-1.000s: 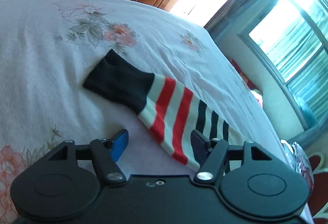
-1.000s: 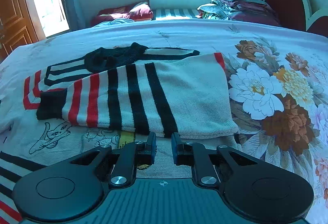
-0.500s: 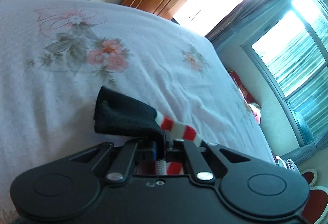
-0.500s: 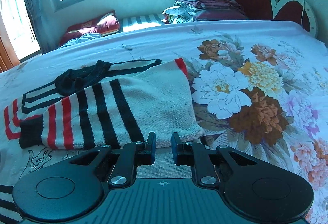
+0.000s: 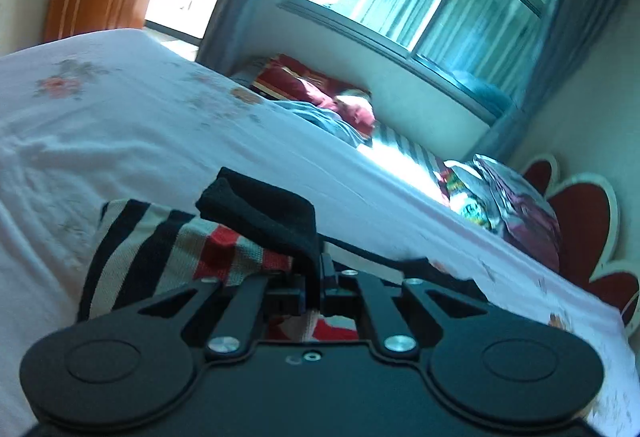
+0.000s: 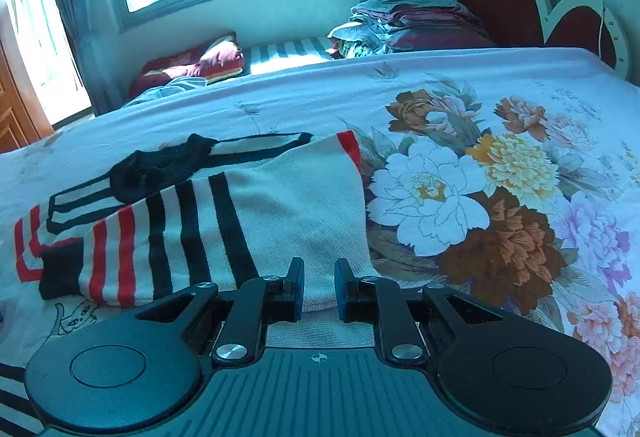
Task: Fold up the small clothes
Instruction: 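Fold the held sleeve across the sweater body with the left tool, release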
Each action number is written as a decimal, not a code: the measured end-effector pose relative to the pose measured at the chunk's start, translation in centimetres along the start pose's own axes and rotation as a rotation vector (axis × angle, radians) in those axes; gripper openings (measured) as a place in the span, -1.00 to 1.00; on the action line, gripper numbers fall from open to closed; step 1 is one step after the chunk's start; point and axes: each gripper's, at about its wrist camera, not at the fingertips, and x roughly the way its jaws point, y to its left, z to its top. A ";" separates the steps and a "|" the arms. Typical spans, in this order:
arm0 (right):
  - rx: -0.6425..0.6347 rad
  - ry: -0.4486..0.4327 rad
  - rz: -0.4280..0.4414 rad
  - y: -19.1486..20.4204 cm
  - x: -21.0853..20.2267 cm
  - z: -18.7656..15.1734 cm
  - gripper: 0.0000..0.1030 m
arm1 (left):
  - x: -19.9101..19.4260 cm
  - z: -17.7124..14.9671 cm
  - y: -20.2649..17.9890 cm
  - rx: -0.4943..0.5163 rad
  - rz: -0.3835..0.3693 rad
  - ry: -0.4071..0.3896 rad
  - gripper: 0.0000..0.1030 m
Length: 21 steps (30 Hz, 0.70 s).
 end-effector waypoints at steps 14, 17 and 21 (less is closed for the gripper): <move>0.110 -0.003 0.029 -7.4 -1.3 -0.2 -0.70 | 5.6 -11.4 -19.8 0.541 -0.086 0.169 -0.91; 0.132 0.003 0.025 -9.1 -1.7 -0.6 -0.70 | 6.2 -13.5 -21.9 0.593 -0.097 0.211 -0.88; 0.177 0.011 0.044 -10.8 -2.3 -0.9 -0.70 | 6.7 -16.0 -23.7 0.645 -0.181 0.271 -0.12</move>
